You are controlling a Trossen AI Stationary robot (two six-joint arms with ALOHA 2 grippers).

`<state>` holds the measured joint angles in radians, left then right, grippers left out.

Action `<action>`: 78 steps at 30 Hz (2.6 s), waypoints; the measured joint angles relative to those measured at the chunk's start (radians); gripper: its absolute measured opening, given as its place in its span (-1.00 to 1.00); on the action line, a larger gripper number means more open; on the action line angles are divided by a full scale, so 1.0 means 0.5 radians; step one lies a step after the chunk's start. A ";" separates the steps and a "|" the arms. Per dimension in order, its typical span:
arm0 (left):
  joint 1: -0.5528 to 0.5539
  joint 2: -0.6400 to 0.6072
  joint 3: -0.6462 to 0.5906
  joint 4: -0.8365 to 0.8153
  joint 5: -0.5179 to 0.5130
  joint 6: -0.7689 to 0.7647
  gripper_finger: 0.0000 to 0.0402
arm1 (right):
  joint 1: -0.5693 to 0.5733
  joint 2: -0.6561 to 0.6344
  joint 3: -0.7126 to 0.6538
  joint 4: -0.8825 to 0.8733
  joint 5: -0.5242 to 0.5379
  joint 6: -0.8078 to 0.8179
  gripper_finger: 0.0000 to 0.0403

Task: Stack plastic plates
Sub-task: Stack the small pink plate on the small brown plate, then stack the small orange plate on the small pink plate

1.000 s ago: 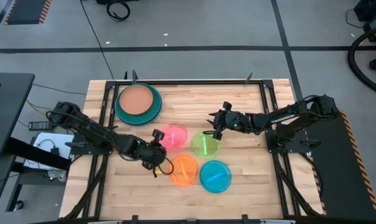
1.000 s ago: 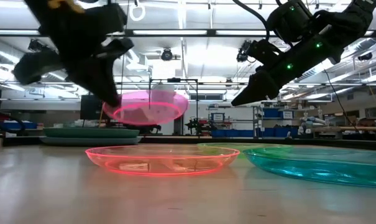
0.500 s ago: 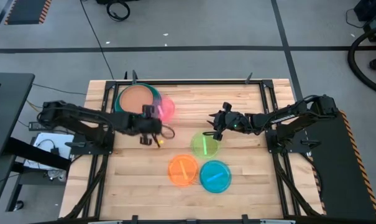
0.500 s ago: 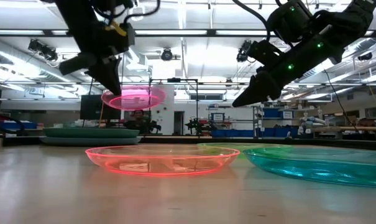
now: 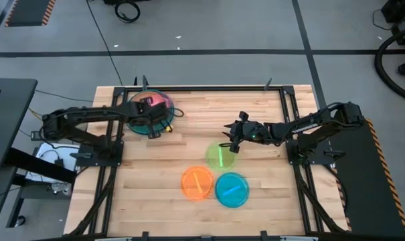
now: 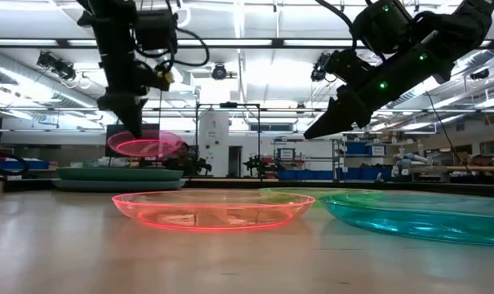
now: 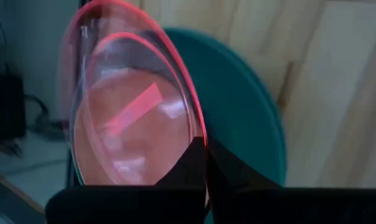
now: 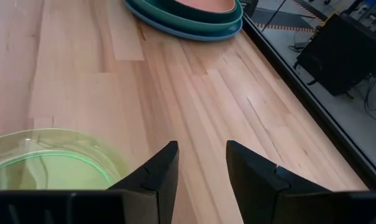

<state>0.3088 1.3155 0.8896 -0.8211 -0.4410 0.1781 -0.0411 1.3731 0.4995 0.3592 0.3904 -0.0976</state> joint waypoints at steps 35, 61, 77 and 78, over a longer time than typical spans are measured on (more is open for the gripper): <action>0.205 0.015 -0.314 0.227 -0.060 -0.027 -0.92 | 0.110 0.000 0.000 0.037 0.016 0.002 -0.28; -0.152 0.013 -0.180 0.343 -0.161 -0.124 -0.24 | 0.109 0.000 0.000 0.056 0.034 0.032 -0.28; -1.129 0.232 -0.182 0.689 0.074 0.479 -0.24 | 0.093 0.000 0.001 0.010 0.159 -0.067 -0.28; -1.170 0.266 -0.182 0.715 0.044 0.501 -0.24 | 0.085 0.000 0.002 0.014 0.175 -0.074 -0.28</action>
<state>-0.2764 1.4487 0.7986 -0.4636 -0.4190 0.4287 0.0014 1.3731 0.5007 0.3660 0.4780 -0.1347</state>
